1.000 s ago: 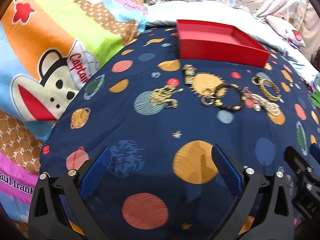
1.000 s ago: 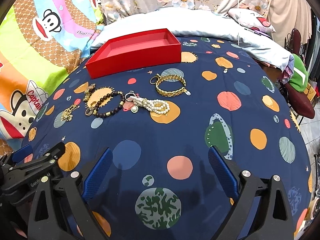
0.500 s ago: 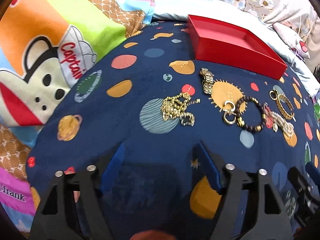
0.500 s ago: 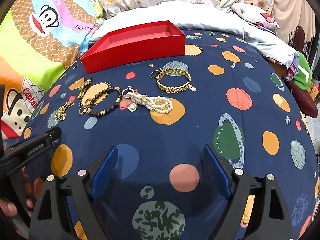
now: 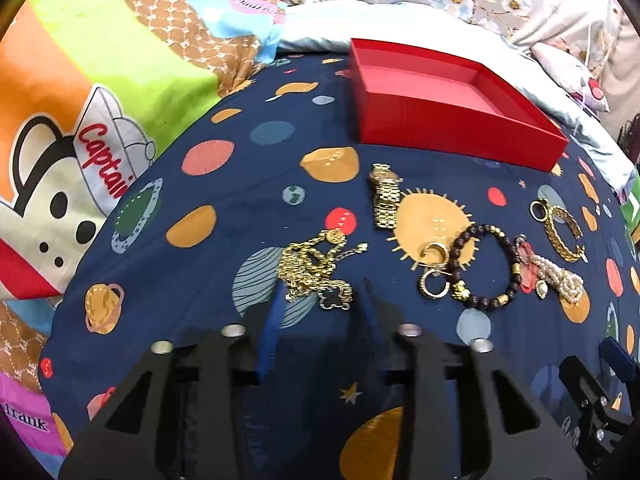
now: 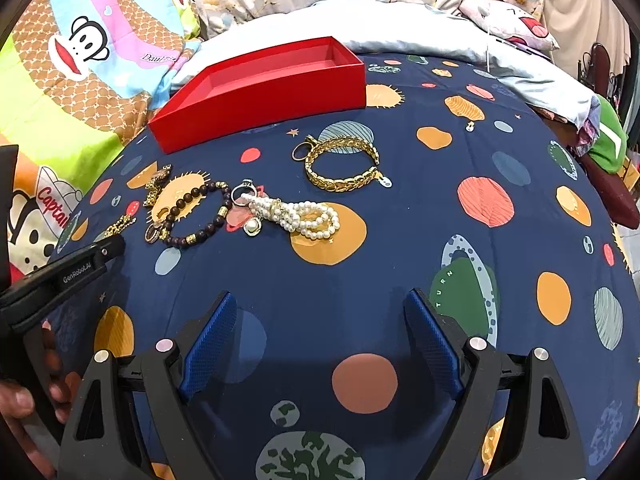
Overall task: Organize jewelry
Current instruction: 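Grasp the gold chain with black clover pendant with left tool while right tool approaches pearl necklace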
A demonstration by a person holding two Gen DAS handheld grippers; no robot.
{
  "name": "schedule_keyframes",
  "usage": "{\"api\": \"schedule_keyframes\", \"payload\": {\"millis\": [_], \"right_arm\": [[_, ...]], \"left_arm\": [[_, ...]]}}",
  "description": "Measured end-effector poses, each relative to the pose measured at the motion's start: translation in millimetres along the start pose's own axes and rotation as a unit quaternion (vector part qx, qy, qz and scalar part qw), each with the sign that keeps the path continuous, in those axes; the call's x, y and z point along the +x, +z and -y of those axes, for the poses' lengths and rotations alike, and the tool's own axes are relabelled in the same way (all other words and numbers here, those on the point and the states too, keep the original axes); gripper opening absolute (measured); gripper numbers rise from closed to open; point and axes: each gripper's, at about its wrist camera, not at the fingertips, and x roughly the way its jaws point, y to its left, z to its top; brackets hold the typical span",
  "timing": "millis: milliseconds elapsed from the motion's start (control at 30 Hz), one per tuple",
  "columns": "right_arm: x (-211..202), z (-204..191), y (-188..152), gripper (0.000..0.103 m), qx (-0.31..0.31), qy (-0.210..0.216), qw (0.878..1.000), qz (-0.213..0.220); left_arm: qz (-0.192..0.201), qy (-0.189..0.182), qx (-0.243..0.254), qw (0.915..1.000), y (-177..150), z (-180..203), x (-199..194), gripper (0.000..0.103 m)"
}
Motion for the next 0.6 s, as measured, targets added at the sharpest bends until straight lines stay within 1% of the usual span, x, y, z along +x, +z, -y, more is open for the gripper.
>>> {"api": "schedule_keyframes", "payload": {"millis": [33,67,133,233,600], "right_arm": [[0,1,0,0.084,0.001,0.001,1.0,0.0],[0,1,1,0.084,0.003,0.002,1.0,0.001],[0,2,1,0.084,0.005,0.003,1.0,0.001],[-1,3,1,0.084,0.007,0.005,1.0,0.002],[-1,2,7,0.084,0.002,0.013,1.0,0.009]], "left_arm": [[0.0,-0.004,-0.002,1.0,0,0,-1,0.014],[-0.002,-0.011,-0.004,0.9999,0,-1,-1,0.014],[-0.005,-0.027,-0.009,0.9996,-1,-3,-3,0.014],[-0.007,-0.042,-0.012,0.999,-5,-4,-8,0.013],[0.01,-0.066,-0.011,0.9977,-13,-9,-46,0.014]]}}
